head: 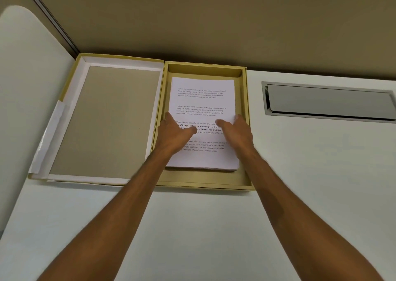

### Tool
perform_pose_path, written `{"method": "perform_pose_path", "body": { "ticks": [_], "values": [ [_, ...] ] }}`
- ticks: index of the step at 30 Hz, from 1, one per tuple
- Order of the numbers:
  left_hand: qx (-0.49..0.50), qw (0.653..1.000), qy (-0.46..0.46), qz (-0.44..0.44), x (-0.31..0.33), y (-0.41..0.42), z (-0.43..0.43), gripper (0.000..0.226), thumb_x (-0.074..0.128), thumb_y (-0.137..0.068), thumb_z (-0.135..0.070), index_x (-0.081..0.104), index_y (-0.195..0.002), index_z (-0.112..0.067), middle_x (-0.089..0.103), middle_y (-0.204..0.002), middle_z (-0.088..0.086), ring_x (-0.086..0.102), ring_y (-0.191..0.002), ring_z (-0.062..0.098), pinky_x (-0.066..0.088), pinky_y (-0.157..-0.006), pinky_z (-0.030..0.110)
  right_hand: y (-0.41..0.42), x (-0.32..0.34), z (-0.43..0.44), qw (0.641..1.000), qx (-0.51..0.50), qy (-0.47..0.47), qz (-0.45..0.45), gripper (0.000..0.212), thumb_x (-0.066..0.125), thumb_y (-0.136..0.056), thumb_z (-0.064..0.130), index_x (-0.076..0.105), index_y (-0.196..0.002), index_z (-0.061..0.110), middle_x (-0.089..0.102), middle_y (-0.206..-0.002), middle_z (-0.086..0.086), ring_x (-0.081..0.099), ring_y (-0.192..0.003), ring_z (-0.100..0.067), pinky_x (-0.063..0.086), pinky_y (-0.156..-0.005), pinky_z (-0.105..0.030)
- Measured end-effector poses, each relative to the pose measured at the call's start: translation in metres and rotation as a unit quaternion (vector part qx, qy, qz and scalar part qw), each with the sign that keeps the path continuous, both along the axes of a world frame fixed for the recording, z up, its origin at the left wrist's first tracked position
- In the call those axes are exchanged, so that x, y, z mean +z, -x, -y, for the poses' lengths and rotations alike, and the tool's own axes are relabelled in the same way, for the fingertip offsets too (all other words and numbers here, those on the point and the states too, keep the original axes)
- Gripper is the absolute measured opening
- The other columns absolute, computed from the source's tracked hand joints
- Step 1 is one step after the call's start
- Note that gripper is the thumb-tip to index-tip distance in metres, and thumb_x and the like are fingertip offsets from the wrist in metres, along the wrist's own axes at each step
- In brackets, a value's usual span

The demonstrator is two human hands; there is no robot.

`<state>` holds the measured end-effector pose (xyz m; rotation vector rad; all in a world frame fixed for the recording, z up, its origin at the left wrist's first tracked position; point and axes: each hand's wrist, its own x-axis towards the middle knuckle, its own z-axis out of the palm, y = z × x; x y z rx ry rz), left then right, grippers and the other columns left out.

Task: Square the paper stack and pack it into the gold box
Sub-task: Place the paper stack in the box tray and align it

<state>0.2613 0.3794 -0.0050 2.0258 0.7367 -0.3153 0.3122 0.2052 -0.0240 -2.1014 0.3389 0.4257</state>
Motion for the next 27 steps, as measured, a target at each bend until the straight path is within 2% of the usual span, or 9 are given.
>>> {"method": "perform_pose_path", "body": {
  "ticks": [5, 7, 10, 12, 16, 19, 21, 24, 27],
  "values": [
    [-0.027, 0.999, -0.024, 0.000, 0.002, -0.002, -0.001, 0.095, 0.075, -0.077, -0.043, 0.022, -0.151, -0.014, 0.044, -0.148, 0.010, 0.045, -0.133, 0.031, 0.046, -0.103, 0.051, 0.001, 0.001, 0.002, 0.999, 0.028, 0.025, -0.002, 0.056, 0.066, -0.086, 0.046, 0.049, -0.132, 0.018, 0.062, -0.123, 0.003, 0.060, -0.095, -0.016, 0.040, -0.055, -0.020],
    [-0.026, 0.999, -0.023, 0.013, 0.005, -0.002, -0.002, 0.089, 0.075, -0.080, -0.042, 0.026, -0.149, -0.013, 0.048, -0.145, 0.009, 0.050, -0.129, 0.028, 0.049, -0.101, 0.046, 0.003, 0.005, 0.003, 0.999, 0.031, 0.028, 0.005, 0.058, 0.065, -0.087, 0.046, 0.049, -0.134, 0.017, 0.062, -0.131, 0.000, 0.062, -0.103, -0.019, 0.047, -0.064, -0.025],
    [-0.035, 0.997, -0.040, 0.063, 0.008, 0.004, -0.004, 0.069, 0.071, -0.087, -0.036, 0.039, -0.142, -0.011, 0.057, -0.138, 0.007, 0.058, -0.114, 0.018, 0.051, -0.077, 0.024, 0.013, 0.012, 0.007, 0.993, 0.042, 0.079, 0.073, 0.062, 0.062, -0.093, 0.044, 0.042, -0.144, 0.015, 0.054, -0.144, -0.006, 0.057, -0.125, -0.028, 0.051, -0.091, -0.041],
    [-0.044, 0.992, -0.064, 0.103, 0.013, 0.014, -0.005, 0.054, 0.068, -0.090, -0.032, 0.048, -0.136, -0.011, 0.061, -0.133, 0.005, 0.056, -0.104, 0.011, 0.041, -0.062, 0.011, 0.026, 0.017, 0.010, 0.984, 0.062, 0.110, 0.127, 0.066, 0.060, -0.097, 0.041, 0.035, -0.151, 0.013, 0.047, -0.152, -0.008, 0.049, -0.135, -0.029, 0.044, -0.102, -0.040],
    [-0.030, 0.983, -0.105, 0.148, 0.017, 0.045, -0.004, 0.050, 0.065, -0.094, -0.032, 0.051, -0.138, -0.013, 0.054, -0.141, 0.004, 0.055, -0.122, 0.019, 0.041, -0.088, 0.020, 0.070, 0.025, 0.016, 0.962, 0.127, 0.126, 0.205, 0.062, 0.058, -0.100, 0.035, 0.033, -0.153, 0.015, 0.044, -0.155, -0.006, 0.044, -0.138, -0.024, 0.032, -0.102, -0.028],
    [-0.015, 0.977, -0.117, 0.175, 0.015, 0.076, -0.001, 0.045, 0.067, -0.093, -0.028, 0.056, -0.135, -0.013, 0.053, -0.143, 0.003, 0.052, -0.126, 0.018, 0.038, -0.093, 0.021, 0.113, 0.025, 0.014, 0.948, 0.186, 0.148, 0.213, 0.064, 0.055, -0.102, 0.030, 0.030, -0.156, 0.008, 0.035, -0.160, -0.010, 0.034, -0.147, -0.026, 0.031, -0.118, -0.040],
    [0.017, 0.974, -0.117, 0.192, 0.013, 0.097, 0.001, 0.038, 0.067, -0.093, -0.024, 0.061, -0.128, -0.012, 0.058, -0.137, 0.005, 0.057, -0.121, 0.020, 0.045, -0.095, 0.025, 0.143, 0.023, 0.009, 0.932, 0.227, 0.171, 0.226, 0.062, 0.055, -0.102, 0.027, 0.032, -0.155, 0.005, 0.033, -0.161, -0.013, 0.029, -0.149, -0.028, 0.030, -0.120, -0.046],
    [0.119, 0.967, -0.084, 0.209, 0.009, 0.128, 0.004, 0.029, 0.069, -0.091, -0.019, 0.065, -0.119, -0.012, 0.063, -0.124, 0.004, 0.061, -0.110, 0.019, 0.055, -0.092, 0.033, 0.180, 0.015, 0.001, 0.913, 0.277, 0.186, 0.233, 0.063, 0.054, -0.102, 0.029, 0.030, -0.156, 0.006, 0.028, -0.163, -0.012, 0.021, -0.152, -0.027, 0.023, -0.122, -0.047],
    [0.200, 0.948, -0.088, 0.233, 0.004, 0.157, 0.004, 0.023, 0.070, -0.090, -0.014, 0.066, -0.113, -0.014, 0.062, -0.112, -0.003, 0.061, -0.097, 0.014, 0.053, -0.079, 0.020, 0.205, -0.001, -0.011, 0.890, 0.330, 0.230, 0.214, 0.066, 0.038, -0.105, 0.041, 0.013, -0.160, 0.015, 0.006, -0.168, -0.005, -0.002, -0.155, -0.021, 0.003, -0.125, -0.041]
  ]
}}
